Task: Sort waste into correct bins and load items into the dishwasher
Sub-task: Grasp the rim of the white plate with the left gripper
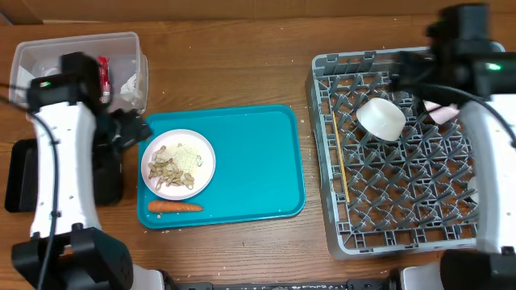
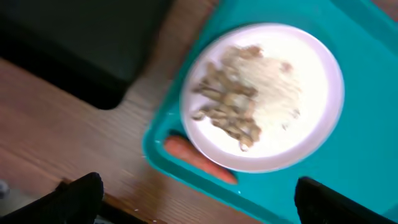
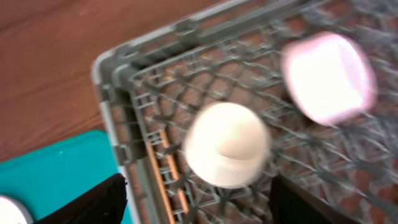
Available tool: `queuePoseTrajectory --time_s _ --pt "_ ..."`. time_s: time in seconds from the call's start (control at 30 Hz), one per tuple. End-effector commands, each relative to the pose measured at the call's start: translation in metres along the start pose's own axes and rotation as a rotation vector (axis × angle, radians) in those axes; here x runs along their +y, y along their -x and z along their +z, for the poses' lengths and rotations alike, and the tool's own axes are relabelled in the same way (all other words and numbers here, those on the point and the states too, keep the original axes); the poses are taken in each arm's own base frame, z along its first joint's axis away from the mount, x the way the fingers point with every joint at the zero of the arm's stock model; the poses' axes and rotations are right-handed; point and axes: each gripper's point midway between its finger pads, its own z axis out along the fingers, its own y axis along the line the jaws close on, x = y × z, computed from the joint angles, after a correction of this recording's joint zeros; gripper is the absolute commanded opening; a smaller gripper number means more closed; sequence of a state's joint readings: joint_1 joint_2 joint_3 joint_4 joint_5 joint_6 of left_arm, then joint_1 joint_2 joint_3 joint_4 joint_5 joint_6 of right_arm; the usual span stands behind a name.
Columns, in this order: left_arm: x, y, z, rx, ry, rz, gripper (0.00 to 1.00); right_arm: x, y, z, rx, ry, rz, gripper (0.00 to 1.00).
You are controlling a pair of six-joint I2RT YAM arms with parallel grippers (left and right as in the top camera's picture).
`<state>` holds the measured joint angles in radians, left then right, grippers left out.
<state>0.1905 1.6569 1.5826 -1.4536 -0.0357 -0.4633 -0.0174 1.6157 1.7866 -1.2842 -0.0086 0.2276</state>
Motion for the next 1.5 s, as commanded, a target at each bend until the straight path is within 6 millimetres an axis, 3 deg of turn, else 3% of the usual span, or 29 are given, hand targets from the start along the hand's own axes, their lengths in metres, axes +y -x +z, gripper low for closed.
queuePoseTrajectory --time_s 0.0,0.2,0.33,0.47,0.7,0.8,1.0,1.23,1.33,1.47 --pt "-0.045 -0.024 -0.001 0.012 -0.043 0.167 1.00 -0.034 -0.007 0.006 0.063 -0.058 0.081 0.77" --pt "-0.108 -0.075 0.008 0.030 -0.048 0.402 1.00 -0.066 -0.015 0.003 0.106 -0.106 0.152 0.88" --pt "-0.139 -0.107 0.032 0.055 -0.014 0.518 0.99 -0.057 -0.020 0.003 0.132 -0.048 0.160 0.88" --pt "-0.152 -0.120 0.065 0.059 0.088 0.606 0.95 -0.049 -0.021 0.003 0.141 -0.018 0.154 0.87" --pt "-0.158 -0.120 0.116 0.110 0.194 0.606 0.82 -0.046 -0.028 0.002 0.172 -0.005 0.157 0.86" --pt "-0.158 -0.115 0.143 0.133 0.234 0.582 0.81 -0.046 -0.029 0.002 0.173 -0.006 0.157 0.86" --pt "-0.159 -0.102 0.169 0.139 0.236 0.550 0.81 -0.046 -0.029 0.002 0.173 -0.007 0.157 0.86" --pt "-0.151 -0.094 0.177 0.135 0.273 0.535 0.41 -0.047 -0.028 0.002 0.170 -0.010 0.156 0.86" --pt "-0.149 -0.090 0.177 0.120 0.287 0.536 0.37 -0.047 -0.028 0.002 0.170 -0.010 0.156 0.86" --pt "-0.143 -0.079 0.175 0.077 0.333 0.540 0.16 -0.047 -0.028 0.002 0.172 -0.010 0.156 0.86"
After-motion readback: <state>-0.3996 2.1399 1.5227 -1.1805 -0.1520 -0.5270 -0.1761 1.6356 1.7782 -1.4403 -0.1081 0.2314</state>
